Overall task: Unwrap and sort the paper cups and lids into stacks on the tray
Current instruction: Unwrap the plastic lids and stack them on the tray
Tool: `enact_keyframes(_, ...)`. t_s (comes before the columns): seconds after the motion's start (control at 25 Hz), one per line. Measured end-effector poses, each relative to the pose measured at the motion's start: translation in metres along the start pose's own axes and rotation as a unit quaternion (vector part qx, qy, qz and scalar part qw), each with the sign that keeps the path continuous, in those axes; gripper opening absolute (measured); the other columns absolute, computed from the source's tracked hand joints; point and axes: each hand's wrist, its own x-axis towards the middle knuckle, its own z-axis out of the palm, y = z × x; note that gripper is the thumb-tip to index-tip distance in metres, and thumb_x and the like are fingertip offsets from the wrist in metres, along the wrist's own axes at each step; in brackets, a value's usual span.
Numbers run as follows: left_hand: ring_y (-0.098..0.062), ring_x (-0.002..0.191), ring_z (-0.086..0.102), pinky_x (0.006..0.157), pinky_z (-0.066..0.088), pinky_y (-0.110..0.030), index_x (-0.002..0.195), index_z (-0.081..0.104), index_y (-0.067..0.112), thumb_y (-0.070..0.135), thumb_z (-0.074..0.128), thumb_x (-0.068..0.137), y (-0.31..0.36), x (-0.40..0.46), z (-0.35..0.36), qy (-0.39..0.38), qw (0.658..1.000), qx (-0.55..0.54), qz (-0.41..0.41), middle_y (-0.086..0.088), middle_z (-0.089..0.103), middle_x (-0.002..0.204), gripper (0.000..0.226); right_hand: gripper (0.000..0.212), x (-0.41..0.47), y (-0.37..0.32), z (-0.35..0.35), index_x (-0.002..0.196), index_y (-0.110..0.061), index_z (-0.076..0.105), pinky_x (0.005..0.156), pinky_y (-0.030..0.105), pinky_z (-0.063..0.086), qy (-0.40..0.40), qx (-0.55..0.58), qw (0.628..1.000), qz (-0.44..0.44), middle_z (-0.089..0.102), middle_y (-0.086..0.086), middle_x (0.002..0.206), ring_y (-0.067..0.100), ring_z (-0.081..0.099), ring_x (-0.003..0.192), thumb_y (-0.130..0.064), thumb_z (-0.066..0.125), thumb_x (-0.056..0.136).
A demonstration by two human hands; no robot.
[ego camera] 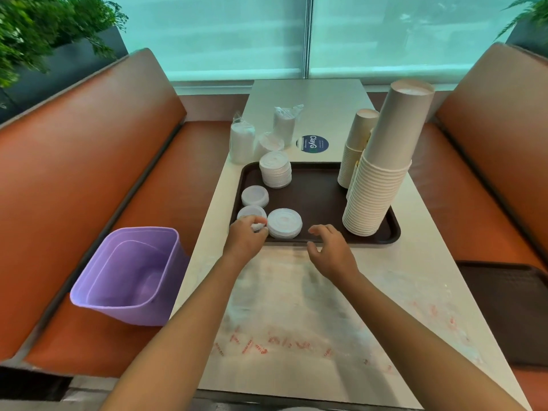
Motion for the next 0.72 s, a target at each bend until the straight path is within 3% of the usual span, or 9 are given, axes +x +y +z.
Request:
enact_keyframes(0.24, -0.024, 0.112, 0.052, 0.087, 0.037, -0.022, 0.112, 0.065, 0.013, 0.014, 0.059, 0.087, -0.008, 0.044, -0.002, -0.023, 0.999, 0.023, 0.003, -0.009, 0.052, 0.127, 0.025, 0.033, 0.037, -0.006, 0.013, 0.120, -0.011, 0.058, 0.089, 0.030, 0.043, -0.038, -0.018, 0.999, 0.009, 0.053, 0.005, 0.121, 0.022, 0.053, 0.110, -0.015, 0.056, 0.088)
enact_keyframes(0.48, -0.028, 0.118, 0.049, 0.099, 0.039, -0.032, 0.120, 0.059, 0.015, 0.013, 0.061, 0.085, -0.021, 0.084, 0.005, -0.049, 0.997, 0.066, 0.004, -0.010, 0.046, 0.132, 0.036, 0.050, 0.075, -0.024, 0.036, 0.134, -0.020, 0.046, 0.099, 0.037, 0.041, -0.109, -0.100, 0.989, 0.017, 0.034, 0.003, 0.142, 0.025, 0.033, 0.127, -0.028, 0.059, 0.087)
enact_keyframes(0.72, -0.026, 0.125, 0.042, 0.100, 0.039, -0.035, 0.134, 0.046, 0.020, 0.027, 0.064, 0.086, -0.022, 0.131, 0.014, -0.038, 0.995, 0.093, -0.009, -0.008, 0.038, 0.139, 0.052, 0.060, 0.101, -0.027, 0.054, 0.138, -0.027, 0.041, 0.104, 0.041, 0.036, -0.135, -0.127, 0.983, 0.015, 0.028, 0.002, 0.146, 0.025, 0.027, 0.133, -0.044, 0.060, 0.085)
